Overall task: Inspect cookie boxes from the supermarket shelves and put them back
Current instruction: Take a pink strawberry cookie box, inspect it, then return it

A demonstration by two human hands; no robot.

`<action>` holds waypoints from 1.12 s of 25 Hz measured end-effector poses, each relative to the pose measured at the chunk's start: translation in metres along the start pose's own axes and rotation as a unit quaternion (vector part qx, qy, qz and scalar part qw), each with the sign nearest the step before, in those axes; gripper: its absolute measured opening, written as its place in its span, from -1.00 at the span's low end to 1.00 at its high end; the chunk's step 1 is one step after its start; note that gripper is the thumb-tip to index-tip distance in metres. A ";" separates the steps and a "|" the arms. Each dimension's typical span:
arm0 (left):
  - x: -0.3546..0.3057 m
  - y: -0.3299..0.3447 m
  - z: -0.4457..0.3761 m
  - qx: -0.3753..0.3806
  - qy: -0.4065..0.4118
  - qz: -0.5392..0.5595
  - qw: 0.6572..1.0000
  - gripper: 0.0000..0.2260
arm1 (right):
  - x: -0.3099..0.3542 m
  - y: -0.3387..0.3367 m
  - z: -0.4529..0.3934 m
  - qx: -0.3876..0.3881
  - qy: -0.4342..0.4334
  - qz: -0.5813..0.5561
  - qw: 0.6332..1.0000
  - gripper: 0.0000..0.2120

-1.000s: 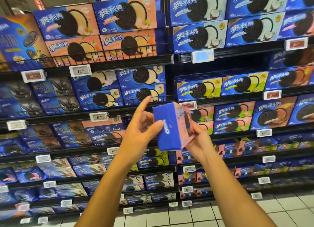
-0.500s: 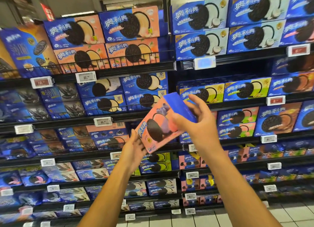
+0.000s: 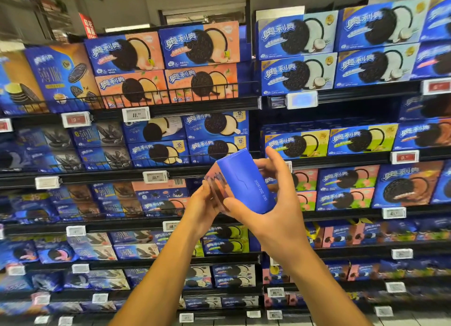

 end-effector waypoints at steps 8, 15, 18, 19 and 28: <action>-0.036 -0.038 0.023 -0.060 0.093 -0.063 0.992 -0.68 | -0.056 -0.056 -0.013 -0.131 0.135 -0.149 0.971 -0.28; -0.050 -0.046 0.059 -0.033 0.176 -0.069 0.981 -0.64 | -0.111 -0.058 0.004 -0.167 0.242 -0.297 0.908 -0.68; -0.055 -0.050 0.066 -0.053 0.181 -0.072 0.980 -0.58 | -0.122 -0.051 0.013 -0.166 0.280 -0.349 0.879 -0.73; -0.056 -0.051 0.067 -0.055 0.176 -0.075 0.980 -0.55 | -0.122 -0.047 0.015 -0.152 0.287 -0.359 0.875 -0.76; -0.024 0.035 0.092 -0.024 0.143 -0.286 0.947 -0.64 | -0.077 -0.010 0.008 -0.089 0.159 -0.074 0.980 -0.70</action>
Point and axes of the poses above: each hand's wrist, its own z-axis away from the middle knuckle, its own y-axis out of the palm, x = y × z, the point moved 5 cm from there along -z, towards the middle knuckle, and after that the axes turned 12 degrees about -y, right-handed, at the moved point
